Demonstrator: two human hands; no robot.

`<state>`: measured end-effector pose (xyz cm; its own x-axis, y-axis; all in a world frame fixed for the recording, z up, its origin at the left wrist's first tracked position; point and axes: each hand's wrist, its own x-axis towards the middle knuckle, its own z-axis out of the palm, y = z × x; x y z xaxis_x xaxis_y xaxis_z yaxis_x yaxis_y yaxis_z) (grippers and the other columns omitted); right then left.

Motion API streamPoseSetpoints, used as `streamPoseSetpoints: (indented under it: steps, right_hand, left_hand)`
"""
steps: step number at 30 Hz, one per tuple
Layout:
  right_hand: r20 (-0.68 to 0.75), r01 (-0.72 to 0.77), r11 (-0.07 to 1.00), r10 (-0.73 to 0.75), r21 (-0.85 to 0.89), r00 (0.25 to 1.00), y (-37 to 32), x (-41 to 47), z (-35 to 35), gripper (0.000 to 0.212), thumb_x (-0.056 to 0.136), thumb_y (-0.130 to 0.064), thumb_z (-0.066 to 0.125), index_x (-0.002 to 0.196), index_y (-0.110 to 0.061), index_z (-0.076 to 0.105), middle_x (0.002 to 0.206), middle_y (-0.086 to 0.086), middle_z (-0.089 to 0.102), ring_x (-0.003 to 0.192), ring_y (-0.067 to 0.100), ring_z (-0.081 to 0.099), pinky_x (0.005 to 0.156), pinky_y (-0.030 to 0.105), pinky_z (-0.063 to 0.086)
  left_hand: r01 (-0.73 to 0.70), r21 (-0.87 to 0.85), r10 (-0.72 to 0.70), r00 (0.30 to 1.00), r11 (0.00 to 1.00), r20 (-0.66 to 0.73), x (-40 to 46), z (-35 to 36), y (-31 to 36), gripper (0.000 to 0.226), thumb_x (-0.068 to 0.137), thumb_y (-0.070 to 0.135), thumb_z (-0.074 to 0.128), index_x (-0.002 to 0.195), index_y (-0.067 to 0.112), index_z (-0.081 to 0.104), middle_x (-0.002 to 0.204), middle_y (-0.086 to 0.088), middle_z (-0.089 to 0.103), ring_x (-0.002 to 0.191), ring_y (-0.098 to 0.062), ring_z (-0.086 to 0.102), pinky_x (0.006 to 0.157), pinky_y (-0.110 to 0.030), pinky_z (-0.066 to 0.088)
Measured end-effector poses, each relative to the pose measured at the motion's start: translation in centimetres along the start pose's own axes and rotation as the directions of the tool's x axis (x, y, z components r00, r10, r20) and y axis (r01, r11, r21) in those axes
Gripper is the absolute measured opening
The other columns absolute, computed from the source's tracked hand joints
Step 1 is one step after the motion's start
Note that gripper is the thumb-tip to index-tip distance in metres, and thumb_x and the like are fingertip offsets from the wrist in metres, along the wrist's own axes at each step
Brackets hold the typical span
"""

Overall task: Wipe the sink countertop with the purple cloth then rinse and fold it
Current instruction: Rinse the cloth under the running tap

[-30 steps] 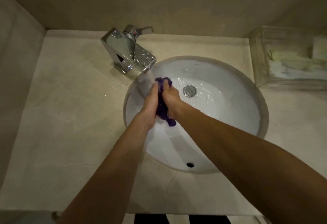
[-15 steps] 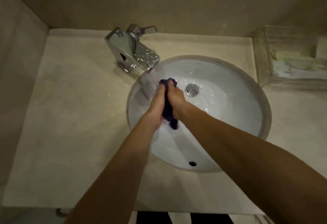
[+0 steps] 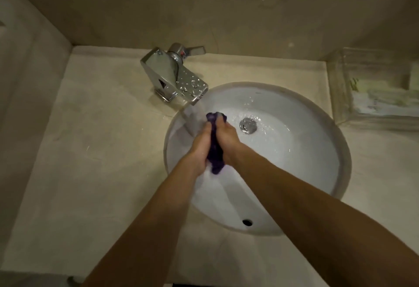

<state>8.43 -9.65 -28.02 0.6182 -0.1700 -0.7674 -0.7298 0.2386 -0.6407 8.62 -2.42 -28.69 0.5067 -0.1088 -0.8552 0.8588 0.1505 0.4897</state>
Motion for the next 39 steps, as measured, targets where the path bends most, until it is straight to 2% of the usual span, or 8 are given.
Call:
streamPoseSetpoints:
  steps: [6,12,19,22,26,32,35,39]
  right_hand:
    - [0.01,0.029,0.999,-0.028,-0.036,1.0,0.8,-0.3,0.6,0.032,0.104,-0.049,0.045,0.1,-0.024,0.064,0.095,0.01,0.07,0.087,0.027,0.068,0.074,0.034,0.056]
    - [-0.001,0.004,0.998,-0.004,-0.058,1.0,1.0,-0.8,0.8,0.041,0.105,-0.051,0.042,0.118,-0.02,0.065,0.113,0.011,0.071,0.104,0.03,0.068,0.099,0.048,0.055]
    - [0.02,-0.011,0.999,0.011,0.035,1.0,1.1,-0.5,1.0,0.03,0.106,-0.046,0.046,0.106,-0.024,0.065,0.112,0.011,0.072,0.107,0.031,0.069,0.1,0.047,0.055]
    - [-0.002,-0.006,0.994,0.006,0.105,1.0,0.1,-0.2,0.4,0.033,0.107,-0.041,0.045,0.122,-0.02,0.066,0.112,0.013,0.073,0.104,0.032,0.07,0.09,0.041,0.058]
    - [0.092,-0.009,0.997,0.002,0.077,0.996,0.8,-0.7,0.5,0.043,0.092,-0.052,0.068,0.13,-0.031,0.065,0.108,0.011,0.075,0.099,0.025,0.072,0.092,0.042,0.059]
    - [-0.026,0.008,0.98,-0.003,0.199,1.0,-0.1,-0.2,-3.1,0.053,0.073,-0.009,0.09,0.12,-0.003,0.066,0.107,0.018,0.075,0.094,0.033,0.075,0.075,0.048,0.064]
    - [-0.01,-0.096,0.98,0.099,0.175,0.995,0.1,-0.3,-4.1,0.059,0.069,-0.011,0.09,0.121,-0.009,0.062,0.112,0.017,0.073,0.096,0.036,0.073,0.072,0.057,0.062]
    - [0.247,-0.24,0.958,0.196,0.16,0.949,-0.7,-1.0,-5.4,0.053,0.075,-0.026,0.082,0.122,-0.008,0.068,0.116,0.015,0.074,0.099,0.036,0.072,0.092,0.055,0.056]
  left_hand:
    - [0.029,-0.057,-0.029,1.0,0.998,0.006,0.1,0.1,0.2,0.042,0.099,0.055,0.047,0.096,0.02,0.069,0.104,-0.011,0.073,0.096,-0.026,0.066,0.077,-0.033,0.054]
    - [0.074,-0.167,-0.075,0.997,0.983,0.0,-0.5,0.3,0.4,0.052,0.092,0.065,0.052,0.09,0.018,0.073,0.084,-0.008,0.075,0.089,-0.027,0.068,0.078,-0.035,0.054]
    - [0.003,-0.067,-0.005,0.999,0.998,-0.037,-1.2,0.0,1.2,0.037,0.102,0.05,0.046,0.093,0.02,0.067,0.114,-0.011,0.071,0.098,-0.025,0.064,0.071,-0.029,0.051]
    - [0.028,-0.097,-0.025,0.999,0.995,0.032,-1.7,0.8,0.8,0.039,0.102,0.053,0.044,0.114,0.023,0.067,0.105,-0.005,0.074,0.097,-0.022,0.069,0.075,-0.03,0.054]
    - [-0.025,-0.089,0.029,0.999,0.996,0.042,-1.7,0.5,1.3,0.056,0.105,0.05,0.035,0.147,0.017,0.049,0.139,-0.008,0.06,0.138,-0.033,0.047,0.107,-0.043,0.041]
    - [-0.121,-0.122,0.128,0.991,0.985,0.046,-2.1,-1.8,2.0,0.021,0.104,0.022,0.048,0.112,0.01,0.064,0.109,-0.007,0.069,0.099,-0.02,0.066,0.086,-0.037,0.053]
    - [-0.241,0.24,0.292,0.935,0.94,-0.203,-1.9,-2.3,2.2,0.01,0.097,0.029,0.058,0.088,0.024,0.061,0.094,0.0,0.065,0.082,-0.014,0.061,0.078,-0.034,0.05]
    - [0.057,0.059,-0.058,0.998,0.997,0.016,-2.1,-2.1,1.4,0.046,0.088,0.07,0.055,0.105,0.031,0.072,0.109,-0.004,0.074,0.1,-0.025,0.068,0.085,-0.046,0.057]
